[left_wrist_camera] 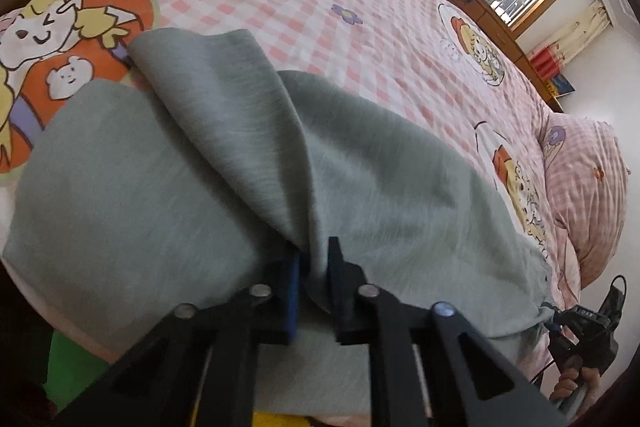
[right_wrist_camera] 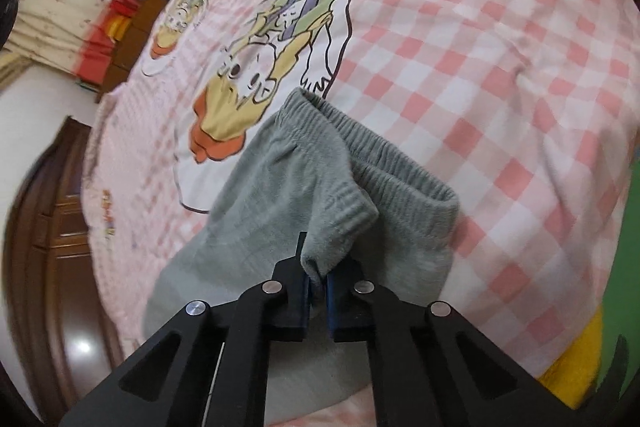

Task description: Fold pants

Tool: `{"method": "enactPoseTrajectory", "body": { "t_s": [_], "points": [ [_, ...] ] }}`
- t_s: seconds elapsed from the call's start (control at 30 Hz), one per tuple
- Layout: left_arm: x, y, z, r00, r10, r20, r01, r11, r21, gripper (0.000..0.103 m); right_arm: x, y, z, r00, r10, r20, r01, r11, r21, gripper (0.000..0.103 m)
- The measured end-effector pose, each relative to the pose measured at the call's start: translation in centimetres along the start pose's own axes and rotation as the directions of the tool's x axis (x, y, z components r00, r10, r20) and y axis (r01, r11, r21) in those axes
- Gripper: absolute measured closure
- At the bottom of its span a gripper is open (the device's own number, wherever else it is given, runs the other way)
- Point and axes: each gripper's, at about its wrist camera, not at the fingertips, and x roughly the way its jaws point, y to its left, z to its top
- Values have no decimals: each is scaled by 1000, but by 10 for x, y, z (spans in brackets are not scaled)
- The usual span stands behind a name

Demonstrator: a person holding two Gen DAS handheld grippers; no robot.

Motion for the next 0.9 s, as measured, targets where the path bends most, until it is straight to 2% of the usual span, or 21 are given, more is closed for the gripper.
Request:
{"method": "enactPoseTrajectory", "body": {
  "t_s": [0.17,0.37,0.53,0.73,0.9],
  "points": [
    [-26,4,-9,1000,-23,9,23,1000,20,97,-24,9,7,999,45,25,-43,996,-79,98],
    [-55,1,-24,1000,-15,7,14,997,79,97,-28,4,5,1000,29,-13,-30,989,-145,98],
    [-45,9,-43,999,33,-40,-30,996,88,97,-16,-19,-1,999,-13,-48,7,992,-128,98],
    [-29,17,-52,995,52,-81,-45,996,80,97,3,-30,-3,992,-88,-91,70,980,-184,96],
    [-29,17,-54,993,77,-89,-68,993,97,90,-12,-25,-4,986,-139,-89,112,960,-256,86]
  ]
}}
